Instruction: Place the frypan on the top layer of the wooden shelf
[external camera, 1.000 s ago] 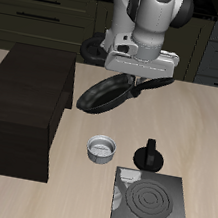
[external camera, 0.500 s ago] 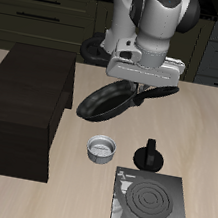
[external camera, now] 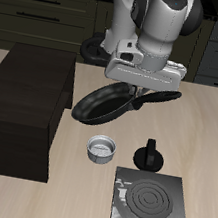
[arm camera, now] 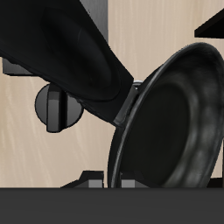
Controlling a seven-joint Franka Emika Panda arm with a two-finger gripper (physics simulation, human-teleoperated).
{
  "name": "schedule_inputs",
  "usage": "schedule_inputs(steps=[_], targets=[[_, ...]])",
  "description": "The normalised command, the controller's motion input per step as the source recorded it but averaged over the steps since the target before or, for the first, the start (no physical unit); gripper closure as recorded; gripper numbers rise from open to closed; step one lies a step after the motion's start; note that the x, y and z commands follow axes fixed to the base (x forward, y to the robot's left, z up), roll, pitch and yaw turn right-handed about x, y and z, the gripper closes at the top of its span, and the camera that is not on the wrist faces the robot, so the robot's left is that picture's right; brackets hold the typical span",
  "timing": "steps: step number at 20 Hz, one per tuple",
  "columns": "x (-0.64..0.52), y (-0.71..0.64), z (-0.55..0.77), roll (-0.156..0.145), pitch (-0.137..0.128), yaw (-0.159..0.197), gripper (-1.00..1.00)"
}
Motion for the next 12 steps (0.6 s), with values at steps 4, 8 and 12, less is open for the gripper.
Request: schedule_inputs(steps=[4,8,12], targets=[[0.09,-0.05,0.08,-0.022,-0.006,0.0,1.0],[0.04,-0.09,0.1,0.002,-0.038,0.047,1.0],[0.13,-0.13,0.05,-0.025,0.01,-0.006,1.0]])
